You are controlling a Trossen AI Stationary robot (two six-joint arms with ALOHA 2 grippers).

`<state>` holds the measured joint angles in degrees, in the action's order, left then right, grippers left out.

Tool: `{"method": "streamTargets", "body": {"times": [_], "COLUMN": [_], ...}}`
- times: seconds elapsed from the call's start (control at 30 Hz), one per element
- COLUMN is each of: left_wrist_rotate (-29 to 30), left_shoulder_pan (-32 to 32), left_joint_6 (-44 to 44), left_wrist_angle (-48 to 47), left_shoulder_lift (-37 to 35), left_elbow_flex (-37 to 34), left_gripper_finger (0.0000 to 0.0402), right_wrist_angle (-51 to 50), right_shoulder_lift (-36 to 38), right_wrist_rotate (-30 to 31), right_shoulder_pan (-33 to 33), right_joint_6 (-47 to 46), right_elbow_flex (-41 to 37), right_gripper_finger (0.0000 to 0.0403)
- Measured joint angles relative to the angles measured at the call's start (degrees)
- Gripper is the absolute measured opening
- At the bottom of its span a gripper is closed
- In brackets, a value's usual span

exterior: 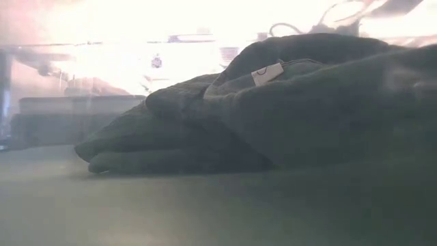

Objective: Sort clothes
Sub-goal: Put the black shirt into the transparent laundry bin

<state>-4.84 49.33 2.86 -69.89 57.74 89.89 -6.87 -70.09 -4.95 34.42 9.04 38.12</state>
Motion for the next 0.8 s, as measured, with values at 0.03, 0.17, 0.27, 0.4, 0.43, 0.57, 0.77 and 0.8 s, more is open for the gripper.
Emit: {"method": "streamTargets", "body": {"times": [0.03, 0.17, 0.27, 0.4, 0.43, 0.57, 0.77, 0.8], "left_wrist_rotate": [0.0, 1.5, 2.7, 3.0, 3.0, 3.0, 5.5, 5.8], "left_shoulder_pan": [0.0, 0.0, 0.0, 0.0, 0.0, 0.0, 0.0, 0.0], "left_joint_6": [0.1, 1.2, 1.7, 2.5, 2.7, 4.3, 5.3, 5.3], "left_wrist_angle": [0.0, 0.0, 0.0, 0.0, 0.0, 0.0, 0.0, 0.0], "left_shoulder_lift": [0.0, 0.3, 0.3, 0.3, 0.3, 0.3, 0.3, 0.3], "left_elbow_flex": [0.0, 0.0, 0.0, 0.0, 0.0, 0.0, 0.0, 0.0], "left_gripper_finger": [0.0206, 0.0206, 0.0206, 0.0206, 0.0206, 0.0206, 0.0206, 0.0206], "right_wrist_angle": [1.8, 9.2, 15.6, 22.5, 23.4, 25.2, 33.9, 34.6], "right_shoulder_lift": [-0.5, -4.1, -7.1, -11.4, -12.3, -16.5, -23.7, -25.0], "right_wrist_rotate": [0.0, -2.7, -4.1, -4.3, -4.4, -4.5, -3.5, -3.4], "right_shoulder_pan": [0.6, 3.0, 3.0, 1.8, 1.4, -0.5, -1.8, -1.8], "right_joint_6": [-0.1, -0.8, 0.3, 3.6, 4.3, 6.0, 3.7, 3.2], "right_elbow_flex": [-0.6, -2.9, -3.8, -4.7, -4.7, -4.8, -4.3, -3.8], "right_gripper_finger": [0.0269, 0.0260, 0.0252, 0.0243, 0.0242, 0.0240, 0.0249, 0.0250]}}
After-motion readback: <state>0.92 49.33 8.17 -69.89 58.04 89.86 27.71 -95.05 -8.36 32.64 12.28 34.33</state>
